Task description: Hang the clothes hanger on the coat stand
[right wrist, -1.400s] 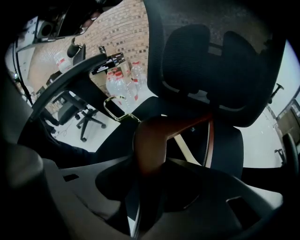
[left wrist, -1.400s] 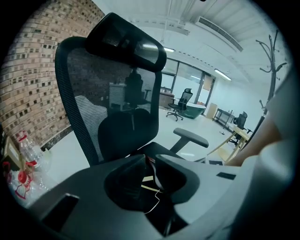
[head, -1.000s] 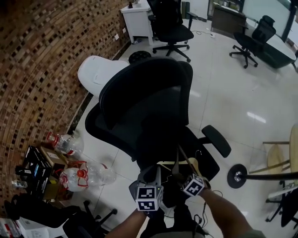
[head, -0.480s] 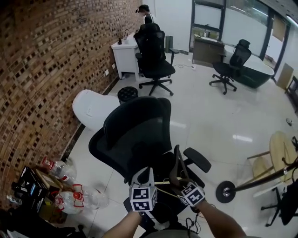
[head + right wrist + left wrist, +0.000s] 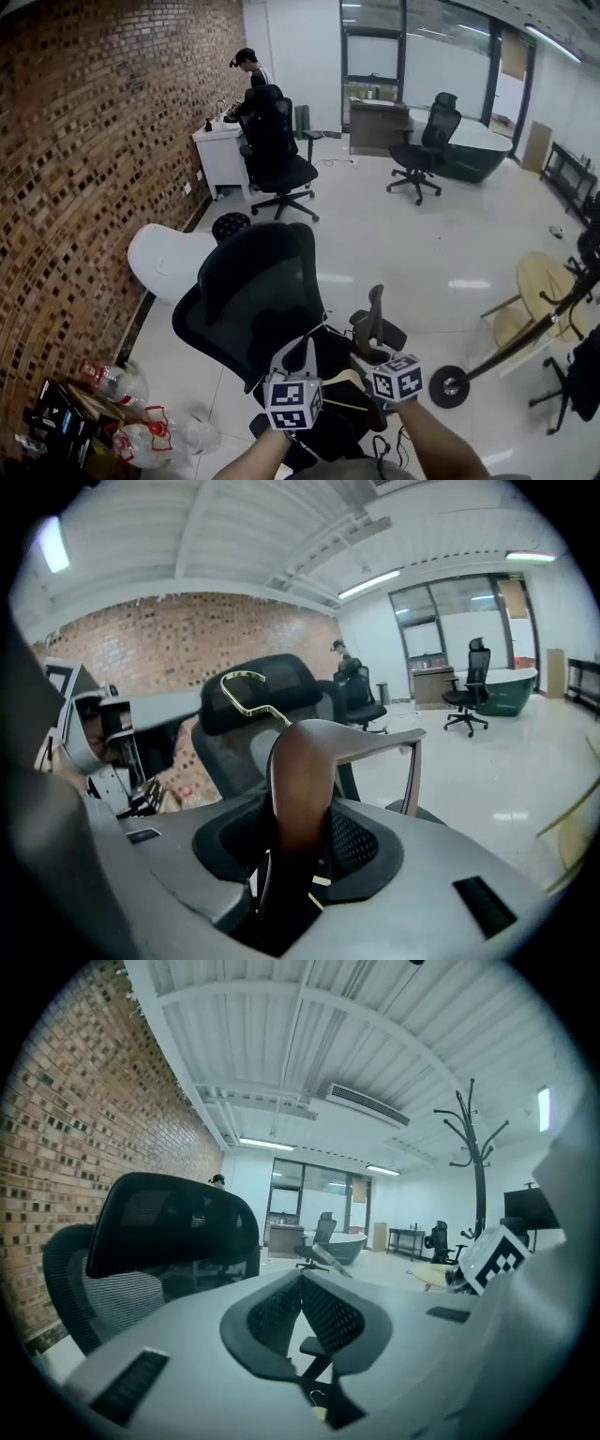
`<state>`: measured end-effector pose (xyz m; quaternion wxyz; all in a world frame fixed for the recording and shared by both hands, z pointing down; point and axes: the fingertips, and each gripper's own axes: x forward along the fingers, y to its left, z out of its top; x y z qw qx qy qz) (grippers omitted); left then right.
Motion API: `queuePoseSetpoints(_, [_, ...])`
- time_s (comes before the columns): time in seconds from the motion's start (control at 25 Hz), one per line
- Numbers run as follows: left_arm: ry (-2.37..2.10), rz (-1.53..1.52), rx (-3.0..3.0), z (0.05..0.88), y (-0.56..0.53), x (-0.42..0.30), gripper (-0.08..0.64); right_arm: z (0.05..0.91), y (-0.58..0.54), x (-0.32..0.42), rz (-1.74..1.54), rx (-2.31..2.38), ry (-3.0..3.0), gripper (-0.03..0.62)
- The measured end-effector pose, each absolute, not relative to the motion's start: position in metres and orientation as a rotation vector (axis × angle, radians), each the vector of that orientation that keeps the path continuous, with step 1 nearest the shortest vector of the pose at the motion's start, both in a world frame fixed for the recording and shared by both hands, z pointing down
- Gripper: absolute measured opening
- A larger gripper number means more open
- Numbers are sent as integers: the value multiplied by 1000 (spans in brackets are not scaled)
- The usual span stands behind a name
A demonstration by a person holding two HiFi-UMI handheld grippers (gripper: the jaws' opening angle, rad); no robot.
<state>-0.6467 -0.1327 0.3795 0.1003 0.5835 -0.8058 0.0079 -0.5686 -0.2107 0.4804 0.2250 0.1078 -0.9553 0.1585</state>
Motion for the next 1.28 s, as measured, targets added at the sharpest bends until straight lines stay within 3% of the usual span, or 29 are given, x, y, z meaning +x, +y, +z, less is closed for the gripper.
queuePoseSetpoints(0.4, [-2170, 50, 1985, 383, -68, -577, 15, 410, -110, -494, 587, 681, -2773, 137])
queuePoseSetpoints(0.88, [-2093, -42, 2222, 306, -84, -439, 15, 301, -107, -362, 400, 989, -2909, 137])
queuePoseSetpoints(1.28, [-2071, -12, 2273, 284, -135, -255, 15, 279, -153, -173, 452, 1100, -2932, 137])
